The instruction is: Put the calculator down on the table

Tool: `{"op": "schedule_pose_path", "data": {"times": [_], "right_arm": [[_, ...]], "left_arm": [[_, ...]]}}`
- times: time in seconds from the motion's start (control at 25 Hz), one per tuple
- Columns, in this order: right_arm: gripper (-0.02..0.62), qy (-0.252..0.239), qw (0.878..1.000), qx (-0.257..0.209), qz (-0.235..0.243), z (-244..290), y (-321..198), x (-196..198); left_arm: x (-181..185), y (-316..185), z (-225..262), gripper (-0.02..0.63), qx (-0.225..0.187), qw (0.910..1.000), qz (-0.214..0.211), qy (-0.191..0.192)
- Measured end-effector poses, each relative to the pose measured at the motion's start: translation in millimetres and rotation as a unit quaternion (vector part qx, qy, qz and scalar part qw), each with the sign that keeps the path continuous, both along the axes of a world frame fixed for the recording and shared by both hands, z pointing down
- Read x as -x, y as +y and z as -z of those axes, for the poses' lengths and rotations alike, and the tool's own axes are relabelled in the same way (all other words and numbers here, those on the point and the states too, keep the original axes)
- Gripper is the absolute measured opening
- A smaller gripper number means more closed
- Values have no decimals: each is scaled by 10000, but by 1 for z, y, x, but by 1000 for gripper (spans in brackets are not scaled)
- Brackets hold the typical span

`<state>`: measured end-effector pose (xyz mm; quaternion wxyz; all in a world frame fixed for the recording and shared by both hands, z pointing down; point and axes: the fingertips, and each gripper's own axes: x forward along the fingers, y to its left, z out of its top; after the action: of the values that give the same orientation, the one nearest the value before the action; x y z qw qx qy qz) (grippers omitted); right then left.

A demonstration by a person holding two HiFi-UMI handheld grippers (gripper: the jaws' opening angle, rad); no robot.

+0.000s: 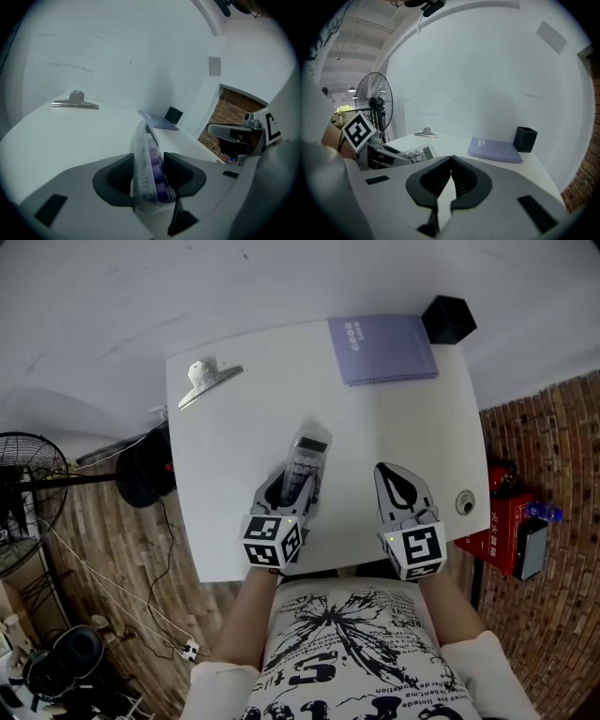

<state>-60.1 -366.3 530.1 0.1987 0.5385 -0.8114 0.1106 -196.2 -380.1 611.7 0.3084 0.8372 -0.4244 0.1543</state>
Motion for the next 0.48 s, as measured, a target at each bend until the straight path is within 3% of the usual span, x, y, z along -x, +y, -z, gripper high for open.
{"op": "schedule_pose_path", "data": {"times": [0.16,0.24,0.48], "right_arm": [[15,25,10000,6,34,-1,4,3],[15,38,10000,8,44,-2,7,4],[15,72,9999,-33,81,3,14,5]], "left_arm": [[13,3,-8,239,-266,9965,-47,-790],[16,3,-9,229,-482,9928,-156,-1082],[15,6,-1,232,-492,9936,-218,-996]]}}
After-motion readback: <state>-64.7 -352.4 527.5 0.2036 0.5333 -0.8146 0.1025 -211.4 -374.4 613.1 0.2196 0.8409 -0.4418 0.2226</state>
